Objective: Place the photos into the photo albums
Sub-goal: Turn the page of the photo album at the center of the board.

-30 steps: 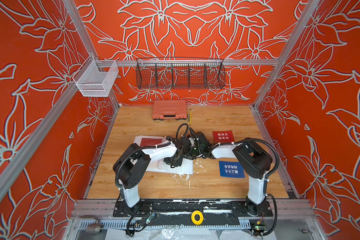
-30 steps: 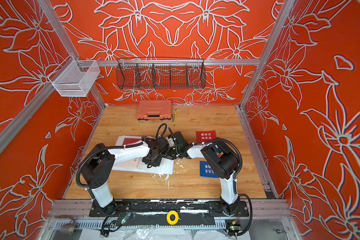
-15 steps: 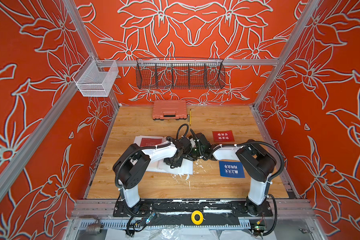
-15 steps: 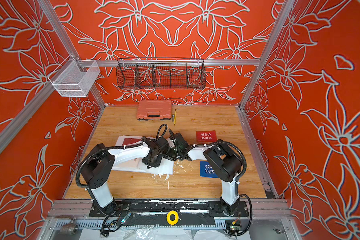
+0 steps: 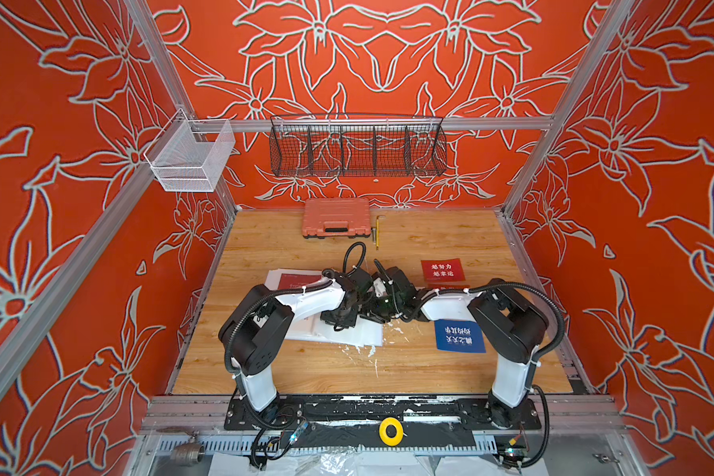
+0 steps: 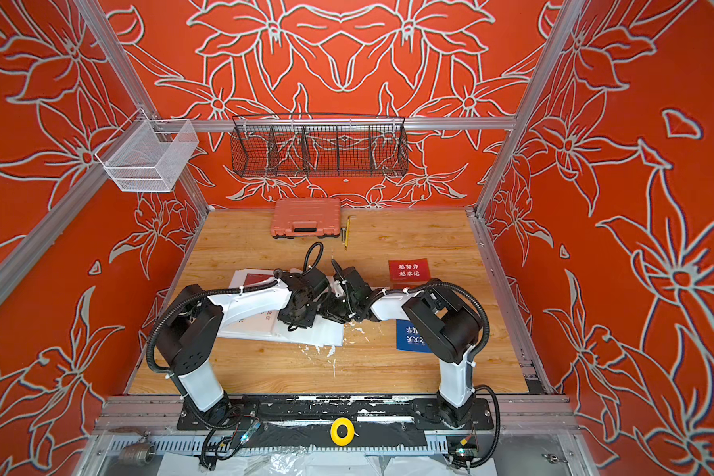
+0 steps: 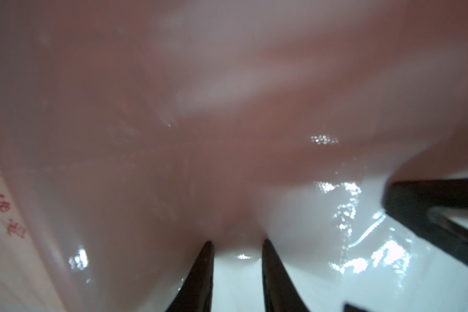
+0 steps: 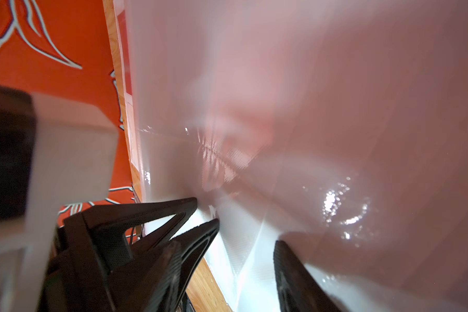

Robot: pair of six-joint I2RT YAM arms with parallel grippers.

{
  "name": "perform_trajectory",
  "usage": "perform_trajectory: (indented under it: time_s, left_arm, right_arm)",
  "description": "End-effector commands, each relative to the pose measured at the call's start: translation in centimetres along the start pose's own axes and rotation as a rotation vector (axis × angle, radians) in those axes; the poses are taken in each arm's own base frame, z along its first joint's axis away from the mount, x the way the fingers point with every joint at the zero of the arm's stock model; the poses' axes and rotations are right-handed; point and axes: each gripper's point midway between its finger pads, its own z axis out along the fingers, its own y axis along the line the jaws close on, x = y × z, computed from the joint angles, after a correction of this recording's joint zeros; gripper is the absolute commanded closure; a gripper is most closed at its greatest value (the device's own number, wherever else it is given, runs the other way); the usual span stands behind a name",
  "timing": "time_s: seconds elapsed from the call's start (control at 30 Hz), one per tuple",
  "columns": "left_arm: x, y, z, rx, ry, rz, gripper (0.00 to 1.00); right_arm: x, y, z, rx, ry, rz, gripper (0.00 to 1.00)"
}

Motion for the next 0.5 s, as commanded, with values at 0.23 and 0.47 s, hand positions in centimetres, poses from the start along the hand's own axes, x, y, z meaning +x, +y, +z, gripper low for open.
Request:
perform_trajectory:
  time_s: [0.23, 0.47]
  left_arm:
    - [0.5, 0.2, 1.0, -0.007, 0.014, -0.012, 0.70]
    - [0.3, 0.2, 1.2, -0.009, 0.012, -0.014, 0.70]
  right_arm:
    - [2.3, -1.8, 1.9, 0.025, 0.096, 0.075, 0.42]
    - [3.5, -1.2, 2.2, -0.006, 0.116, 0.090, 0.42]
